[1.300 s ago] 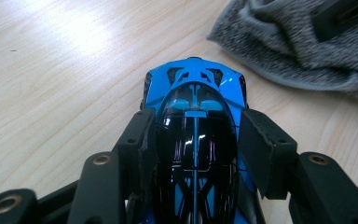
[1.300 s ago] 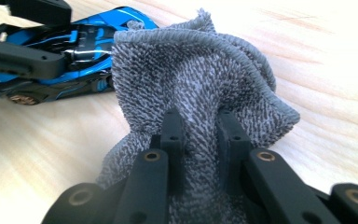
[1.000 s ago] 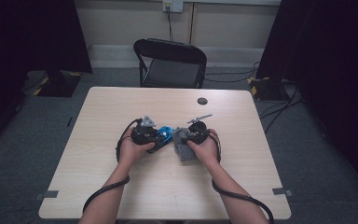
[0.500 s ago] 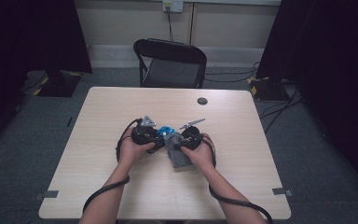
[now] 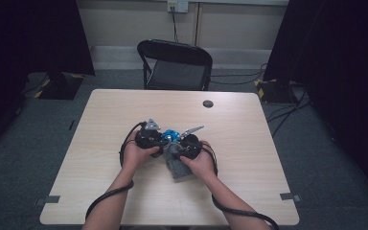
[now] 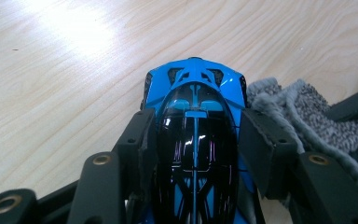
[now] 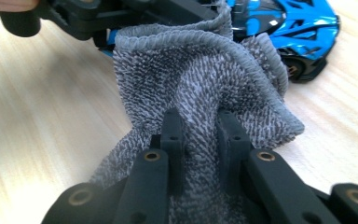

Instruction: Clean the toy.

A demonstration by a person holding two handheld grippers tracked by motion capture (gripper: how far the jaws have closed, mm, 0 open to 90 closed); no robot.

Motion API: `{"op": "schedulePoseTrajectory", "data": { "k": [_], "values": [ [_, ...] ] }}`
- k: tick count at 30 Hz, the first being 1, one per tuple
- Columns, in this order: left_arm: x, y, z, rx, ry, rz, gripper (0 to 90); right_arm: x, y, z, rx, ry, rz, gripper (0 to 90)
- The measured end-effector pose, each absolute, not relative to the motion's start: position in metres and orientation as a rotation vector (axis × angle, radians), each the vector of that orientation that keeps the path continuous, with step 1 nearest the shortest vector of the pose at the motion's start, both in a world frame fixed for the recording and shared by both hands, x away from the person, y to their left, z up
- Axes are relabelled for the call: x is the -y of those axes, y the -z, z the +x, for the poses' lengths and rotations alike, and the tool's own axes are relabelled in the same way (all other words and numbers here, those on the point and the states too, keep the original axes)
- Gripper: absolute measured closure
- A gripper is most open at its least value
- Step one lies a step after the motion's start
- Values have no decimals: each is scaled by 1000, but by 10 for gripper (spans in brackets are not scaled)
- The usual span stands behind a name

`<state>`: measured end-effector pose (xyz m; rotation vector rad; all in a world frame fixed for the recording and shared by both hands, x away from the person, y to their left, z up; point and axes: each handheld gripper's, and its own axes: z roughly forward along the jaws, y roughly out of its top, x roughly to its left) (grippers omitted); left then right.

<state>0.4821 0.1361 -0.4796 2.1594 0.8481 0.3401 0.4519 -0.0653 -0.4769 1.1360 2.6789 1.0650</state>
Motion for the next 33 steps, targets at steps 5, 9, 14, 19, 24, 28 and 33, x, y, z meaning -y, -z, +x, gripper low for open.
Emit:
{"op": "schedulePoseTrajectory", "data": {
  "k": [5, 9, 14, 19, 24, 28, 33],
  "values": [
    [-136, 479, 482, -849, -341, 2161, 474, 64, 477, 451, -2684, -1066, 1132, 761],
    [-136, 480, 482, -847, -342, 2160, 475, 63, 477, 450, -2693, -1073, 1129, 760],
    [-135, 480, 482, -846, -342, 2160, 474, 61, 477, 449, -2708, -1069, 1114, 760],
    [-136, 480, 482, -846, -344, 2159, 474, 59, 476, 447, -2715, -1067, 1105, 760],
    [-136, 480, 482, -846, -343, 2159, 474, 58, 477, 447, -2718, -1071, 1102, 760],
    [-136, 480, 482, -845, -340, 2157, 474, 55, 477, 445, -2730, -1076, 1087, 760],
    [-136, 480, 482, -844, -342, 2156, 474, 53, 476, 444, -2744, -1080, 1078, 760]
  ]
}}
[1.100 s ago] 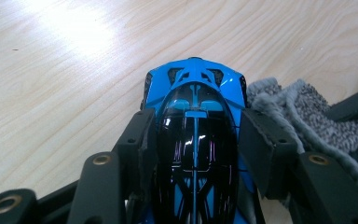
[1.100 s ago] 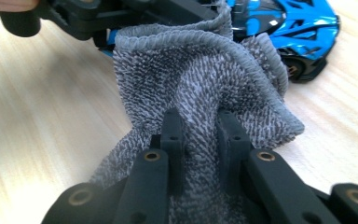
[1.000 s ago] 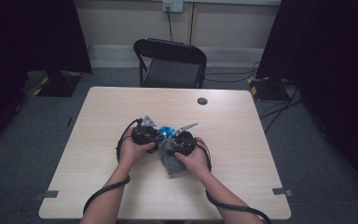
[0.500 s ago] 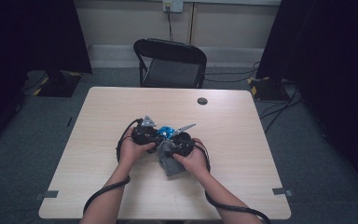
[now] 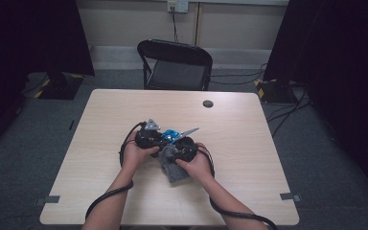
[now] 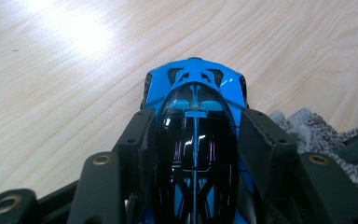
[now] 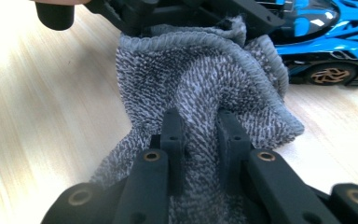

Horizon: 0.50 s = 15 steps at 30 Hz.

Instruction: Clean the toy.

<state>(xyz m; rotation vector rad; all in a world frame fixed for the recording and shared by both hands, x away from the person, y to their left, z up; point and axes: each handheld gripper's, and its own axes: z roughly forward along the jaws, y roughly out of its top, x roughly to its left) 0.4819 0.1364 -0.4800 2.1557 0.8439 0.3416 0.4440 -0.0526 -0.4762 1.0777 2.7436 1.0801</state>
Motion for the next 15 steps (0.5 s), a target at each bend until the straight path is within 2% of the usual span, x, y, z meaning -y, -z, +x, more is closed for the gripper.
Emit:
{"op": "schedulePoseTrajectory", "data": {
  "k": [15],
  "values": [
    [-136, 481, 481, -854, -339, 2136, 475, 40, 475, 438, -2789, -1104, 1017, 759]
  ]
}}
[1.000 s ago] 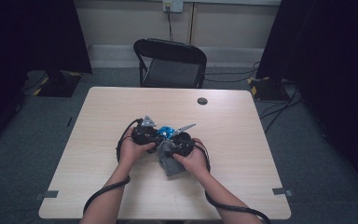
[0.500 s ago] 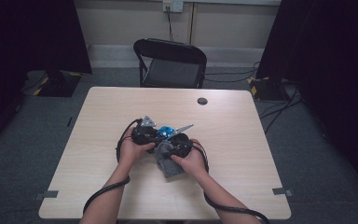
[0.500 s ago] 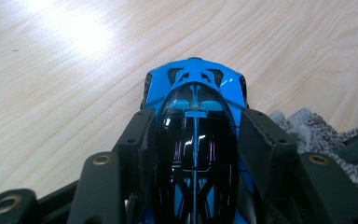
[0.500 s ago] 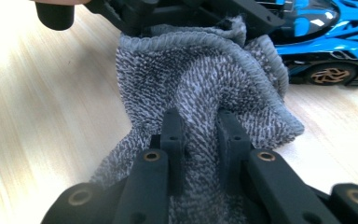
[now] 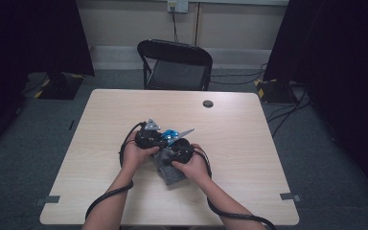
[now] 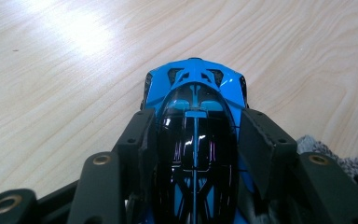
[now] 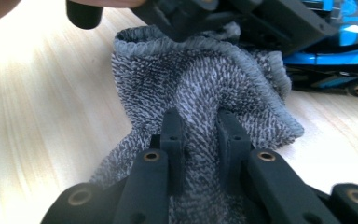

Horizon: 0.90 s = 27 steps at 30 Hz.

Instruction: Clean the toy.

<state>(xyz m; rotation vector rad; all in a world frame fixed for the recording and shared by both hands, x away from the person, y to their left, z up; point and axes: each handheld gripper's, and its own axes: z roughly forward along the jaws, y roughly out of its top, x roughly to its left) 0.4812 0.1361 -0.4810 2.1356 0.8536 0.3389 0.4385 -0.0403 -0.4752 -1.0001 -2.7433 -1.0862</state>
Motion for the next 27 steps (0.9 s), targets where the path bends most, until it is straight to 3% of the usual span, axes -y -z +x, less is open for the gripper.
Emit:
{"op": "schedulePoseTrajectory", "data": {
  "k": [17, 27],
  "values": [
    [-136, 481, 481, -858, -341, 2128, 475, 26, 466, 423, 2762, 1069, -832, 758],
    [-138, 482, 480, -848, -353, 2134, 475, 66, 453, 426, 2755, 1103, -889, 757]
  ]
}}
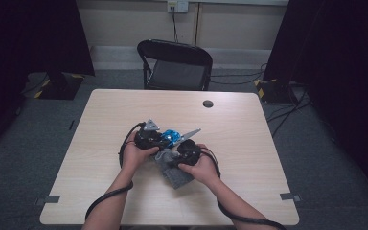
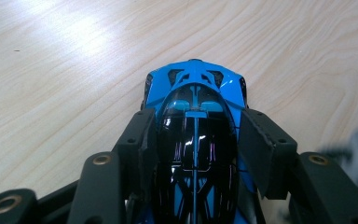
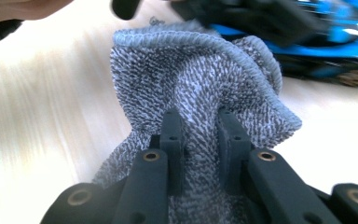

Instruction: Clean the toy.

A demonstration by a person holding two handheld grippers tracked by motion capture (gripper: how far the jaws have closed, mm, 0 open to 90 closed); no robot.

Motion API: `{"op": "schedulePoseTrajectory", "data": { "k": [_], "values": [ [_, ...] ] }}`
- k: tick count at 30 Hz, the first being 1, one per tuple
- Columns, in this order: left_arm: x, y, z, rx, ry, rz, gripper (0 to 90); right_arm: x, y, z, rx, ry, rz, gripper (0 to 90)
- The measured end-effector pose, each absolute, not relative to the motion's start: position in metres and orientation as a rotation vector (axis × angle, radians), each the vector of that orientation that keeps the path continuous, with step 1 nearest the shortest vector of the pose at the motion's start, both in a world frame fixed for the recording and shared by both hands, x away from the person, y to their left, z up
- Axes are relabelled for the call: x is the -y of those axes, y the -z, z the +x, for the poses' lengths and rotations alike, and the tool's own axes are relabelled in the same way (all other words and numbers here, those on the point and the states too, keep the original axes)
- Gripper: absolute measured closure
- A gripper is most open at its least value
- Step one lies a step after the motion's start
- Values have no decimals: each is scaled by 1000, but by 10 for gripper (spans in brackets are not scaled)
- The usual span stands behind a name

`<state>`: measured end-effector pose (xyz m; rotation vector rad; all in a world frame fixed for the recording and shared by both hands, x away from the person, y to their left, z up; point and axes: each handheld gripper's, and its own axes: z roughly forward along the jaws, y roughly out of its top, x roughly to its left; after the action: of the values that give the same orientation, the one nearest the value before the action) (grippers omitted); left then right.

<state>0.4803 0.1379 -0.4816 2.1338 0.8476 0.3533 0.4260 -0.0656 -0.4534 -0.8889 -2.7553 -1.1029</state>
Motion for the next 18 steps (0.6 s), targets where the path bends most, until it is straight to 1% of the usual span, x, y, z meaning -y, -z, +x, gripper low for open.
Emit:
{"op": "schedulePoseTrajectory", "data": {
  "k": [10, 18],
  "values": [
    [-137, 481, 480, -843, -354, 2145, 474, 106, 444, 445, 2730, 1157, -1074, 757],
    [-136, 480, 480, -838, -371, 2157, 474, 123, 446, 463, 2698, 1164, -1236, 756]
  ]
}}
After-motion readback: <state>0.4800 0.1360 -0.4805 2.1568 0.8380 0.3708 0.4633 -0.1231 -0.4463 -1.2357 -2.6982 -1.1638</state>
